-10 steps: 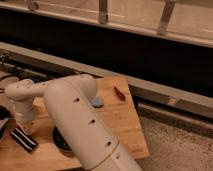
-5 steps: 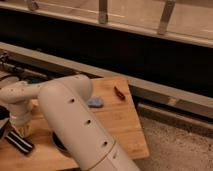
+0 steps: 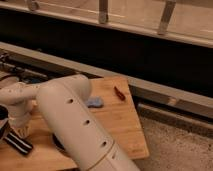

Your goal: Push the eraser across the table

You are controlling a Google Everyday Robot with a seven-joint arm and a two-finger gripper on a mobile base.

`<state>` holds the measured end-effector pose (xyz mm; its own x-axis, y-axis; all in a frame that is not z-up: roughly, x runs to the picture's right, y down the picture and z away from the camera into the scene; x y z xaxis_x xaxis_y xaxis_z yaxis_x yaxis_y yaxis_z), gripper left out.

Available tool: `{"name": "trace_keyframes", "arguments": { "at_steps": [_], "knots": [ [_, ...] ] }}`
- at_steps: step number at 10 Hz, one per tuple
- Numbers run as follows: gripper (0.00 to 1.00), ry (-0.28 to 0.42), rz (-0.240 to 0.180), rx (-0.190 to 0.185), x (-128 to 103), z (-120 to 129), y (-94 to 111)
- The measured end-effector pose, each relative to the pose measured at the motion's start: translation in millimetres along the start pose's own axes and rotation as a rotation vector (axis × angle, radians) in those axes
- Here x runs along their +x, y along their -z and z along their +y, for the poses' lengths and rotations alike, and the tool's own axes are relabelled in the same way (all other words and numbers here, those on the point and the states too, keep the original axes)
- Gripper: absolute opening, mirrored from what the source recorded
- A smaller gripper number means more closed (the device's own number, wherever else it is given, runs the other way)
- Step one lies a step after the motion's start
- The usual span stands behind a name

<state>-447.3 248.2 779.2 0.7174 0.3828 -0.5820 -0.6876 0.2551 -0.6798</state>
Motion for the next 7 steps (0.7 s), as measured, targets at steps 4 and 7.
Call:
{"name": "trace_keyframes", "arguments": {
  "at_steps": [4, 7],
  "knots": [
    [0.0, 0.013, -0.01, 0.01, -2.1, 6.2, -0.9],
    [0.0, 0.025, -0.023, 0.018, -6.3, 11.8, -1.0]
  ]
}}
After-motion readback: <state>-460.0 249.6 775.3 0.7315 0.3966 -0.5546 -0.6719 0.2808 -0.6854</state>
